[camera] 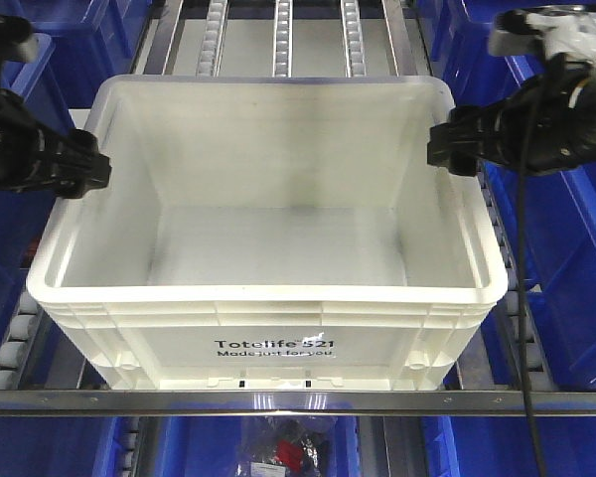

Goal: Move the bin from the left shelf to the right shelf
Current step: 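Lower both grippers onto the tote's side walls and pinch the rims, then pull the gripped tote off the roller lane toward the robot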

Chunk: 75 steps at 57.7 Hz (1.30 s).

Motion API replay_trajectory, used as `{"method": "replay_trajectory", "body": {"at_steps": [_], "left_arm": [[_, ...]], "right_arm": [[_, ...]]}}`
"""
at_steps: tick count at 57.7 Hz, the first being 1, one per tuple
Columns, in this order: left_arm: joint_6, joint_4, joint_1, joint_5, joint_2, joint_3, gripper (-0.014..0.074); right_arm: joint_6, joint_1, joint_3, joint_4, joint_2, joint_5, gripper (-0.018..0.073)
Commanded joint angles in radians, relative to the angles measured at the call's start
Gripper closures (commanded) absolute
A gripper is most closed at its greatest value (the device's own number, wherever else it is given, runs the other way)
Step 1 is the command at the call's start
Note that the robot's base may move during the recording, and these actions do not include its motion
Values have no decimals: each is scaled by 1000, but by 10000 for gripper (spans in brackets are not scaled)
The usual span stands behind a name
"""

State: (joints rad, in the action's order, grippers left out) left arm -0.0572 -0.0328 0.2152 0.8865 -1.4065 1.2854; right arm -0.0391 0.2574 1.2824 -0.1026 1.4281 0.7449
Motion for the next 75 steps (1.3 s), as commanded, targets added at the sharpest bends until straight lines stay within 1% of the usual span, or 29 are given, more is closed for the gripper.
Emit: {"method": "replay_trajectory", "body": {"at_steps": [1, 6, 13, 19, 25, 28, 34, 35, 38, 40, 42, 52, 57, 60, 67, 68, 70, 75], "left_arm": [[-4, -17, 5, -6, -27, 67, 10], [-4, -22, 5, 16, -71, 90, 10], [-4, -21, 5, 28, -104, 111, 17], [-4, -21, 5, 32, -121, 114, 66], [-4, -21, 5, 43, -133, 114, 173], [-4, -21, 5, 50, -140, 114, 263], [-4, -21, 4, 54, -144, 114, 429], [-4, -21, 5, 54, -144, 114, 465], [-4, -21, 5, 53, -144, 114, 531], [-4, -21, 5, 53, -144, 114, 581], [-4, -21, 5, 53, -144, 114, 606], [-11, -16, 5, 51, -148, 110, 605], [-36, -7, 5, 87, -147, 117, 604], [-45, -3, 5, 99, -146, 131, 604], [-110, -8, 6, 171, -130, 195, 604], [-135, -11, 6, 195, -119, 218, 604], [-154, -14, 6, 210, -107, 234, 604], [-169, -25, 17, 220, -69, 250, 604]], "right_arm": [[-3, 0, 78, 29, 26, 24, 14], [-3, 0, 109, 47, 66, 62, 27], [-3, 0, 118, 51, 102, 72, 72], [-5, 0, 118, 50, 125, 75, 142], [-5, 0, 118, 56, 141, 78, 260], [-5, 0, 118, 55, 145, 78, 326], [-3, 0, 118, 52, 145, 76, 497], [-3, 0, 118, 52, 145, 75, 517], [-3, 0, 118, 52, 145, 70, 575], [-3, 0, 118, 56, 145, 70, 573], [-3, 0, 118, 62, 145, 71, 571], [-18, 0, 115, 56, 145, 103, 568], [-28, 0, 116, 56, 138, 108, 566], [-54, 0, 124, 57, 130, 111, 565], [-154, 1, 146, 90, 97, 143, 563], [-176, 1, 148, 110, 73, 140, 562], [-181, 1, 148, 118, 58, 137, 562], [-196, 1, 146, 140, 10, 138, 560]]}}
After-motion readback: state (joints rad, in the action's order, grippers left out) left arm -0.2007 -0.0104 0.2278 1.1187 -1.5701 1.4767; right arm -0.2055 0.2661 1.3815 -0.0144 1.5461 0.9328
